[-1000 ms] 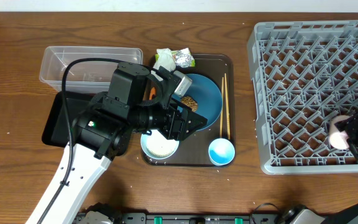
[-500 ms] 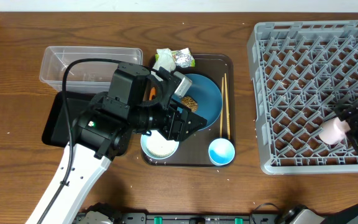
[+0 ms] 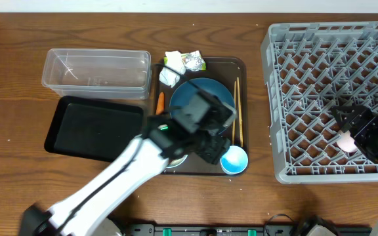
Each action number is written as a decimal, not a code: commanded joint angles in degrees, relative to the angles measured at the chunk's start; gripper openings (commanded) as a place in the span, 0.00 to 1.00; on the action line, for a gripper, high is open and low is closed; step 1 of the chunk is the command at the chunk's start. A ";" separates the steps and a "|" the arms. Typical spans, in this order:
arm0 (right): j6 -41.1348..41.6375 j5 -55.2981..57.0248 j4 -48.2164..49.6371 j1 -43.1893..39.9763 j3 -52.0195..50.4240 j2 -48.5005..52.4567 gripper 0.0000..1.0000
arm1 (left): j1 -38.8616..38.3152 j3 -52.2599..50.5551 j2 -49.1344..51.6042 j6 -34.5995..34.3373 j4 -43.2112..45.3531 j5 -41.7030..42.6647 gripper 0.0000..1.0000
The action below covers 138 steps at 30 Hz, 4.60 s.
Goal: Sort waste into correct bins and load items into the dishwasher rack
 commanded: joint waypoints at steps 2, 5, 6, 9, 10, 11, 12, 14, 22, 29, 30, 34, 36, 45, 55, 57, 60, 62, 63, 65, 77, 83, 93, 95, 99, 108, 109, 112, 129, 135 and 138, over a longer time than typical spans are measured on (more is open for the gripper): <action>-1.27 -0.11 -0.70 1.03 1.03 0.07 0.86 | -1.75 -1.03 7.43 -1.53 2.78 -4.37 0.61; -1.27 1.03 -1.01 1.14 1.03 0.07 0.86 | -2.51 -1.03 11.23 -3.39 5.27 -4.39 0.58; -1.29 1.55 -1.31 1.16 1.03 0.07 0.86 | -2.71 -1.03 12.44 -3.56 5.90 -4.39 0.57; -1.46 2.16 -1.90 1.20 1.03 0.07 0.86 | -2.82 -1.03 15.32 -3.89 6.75 -4.39 0.50; -1.49 2.45 -1.99 1.20 1.03 0.07 0.86 | -2.82 -1.03 16.31 -4.04 6.93 -4.35 0.44; -1.49 2.86 -1.99 1.20 1.03 0.07 0.86 | -2.82 -1.03 16.98 -4.35 6.91 -4.35 0.31; -1.51 3.06 -2.01 1.20 1.03 0.07 0.86 | -2.82 -1.03 17.46 -4.85 6.86 -4.33 0.19; -1.55 3.21 -2.12 1.20 1.03 0.07 0.86 | -2.80 -1.01 17.62 -5.77 6.86 -4.07 0.06; -5.25 2.49 -2.43 1.25 1.03 0.04 0.90 | -2.36 2.54 8.31 -6.14 3.54 -2.86 0.06; -14.88 -12.02 -3.89 1.25 1.03 0.04 0.87 | 6.47 2.56 -4.72 -6.08 4.13 8.70 0.06; -16.26 -16.04 -4.37 1.25 1.03 0.02 0.84 | 9.31 2.56 -6.05 -6.08 4.59 14.32 0.06; -21.51 -29.86 -4.85 2.12 1.03 -0.74 0.82 | 16.92 2.56 -7.26 -5.90 8.00 36.30 0.06; -23.02 -33.79 -4.24 4.04 1.03 -1.36 0.82 | 19.67 2.54 -7.08 -5.95 10.91 46.77 0.06; -29.35 -41.62 -0.31 22.25 1.03 -2.32 0.81 | 20.94 2.54 -7.08 -6.12 16.61 58.29 0.06; -22.93 -38.38 18.97 41.90 1.03 -2.32 0.80 | 20.94 2.54 -7.08 -6.12 16.61 59.12 0.06; -20.63 -35.32 20.61 44.63 1.03 -2.32 0.79 | 20.94 2.54 -7.08 -6.12 16.61 59.12 0.06; -20.31 -34.84 21.14 47.78 1.03 -2.34 0.75 | 20.94 2.54 -7.08 -6.10 16.59 59.12 0.06; -20.26 -33.75 21.07 48.81 1.03 -2.32 0.70 | 20.94 2.54 -7.08 -6.12 16.61 59.12 0.06; -20.28 -32.85 21.05 49.05 1.03 -2.32 0.69 | 20.94 2.54 -7.08 -6.12 16.59 59.12 0.06; -20.26 -31.87 21.05 49.22 1.03 -2.34 0.58 | 20.94 2.54 -7.08 -6.12 16.61 59.10 0.06; -8.31 5.86 13.31 43.17 1.07 -6.03 0.56 | 22.64 2.54 -7.08 -6.16 16.52 58.47 0.61; -1.05 25.09 8.79 29.55 1.07 -7.78 0.59 | 22.88 2.54 -7.08 -6.14 16.35 58.47 0.62; 13.22 30.36 8.24 1.77 1.07 -3.91 0.57 | 22.88 2.54 -7.08 -6.12 15.23 58.47 0.61; 14.75 29.77 8.26 -3.43 1.07 -2.27 0.58 | 22.86 2.54 -7.08 -6.12 14.88 58.47 0.62; 15.72 26.03 8.11 -10.93 1.07 1.62 0.58 | 22.86 2.51 -7.08 -5.90 14.21 58.34 0.61; 20.90 16.52 10.05 -19.91 1.07 13.73 0.59 | 22.86 2.43 -7.08 -5.88 12.94 57.55 0.61; 20.92 14.75 10.91 -20.24 1.07 14.88 0.60 | 22.86 2.38 -7.08 -5.88 12.76 57.57 0.61; 23.47 10.78 13.70 -20.63 1.07 18.62 0.60 | 22.86 2.14 -7.08 -5.88 12.66 57.40 0.61; 26.99 0.02 15.34 -20.90 4.02 19.06 0.76 | 22.86 2.05 -7.08 -5.88 12.66 57.13 0.62; 21.18 -8.00 15.47 -17.88 4.83 11.45 0.76 | 22.75 2.05 -7.08 -4.33 9.64 48.26 0.62; 14.67 -8.61 15.26 -11.78 4.83 6.56 0.76 | 22.01 2.05 -7.08 -3.06 3.17 31.65 0.62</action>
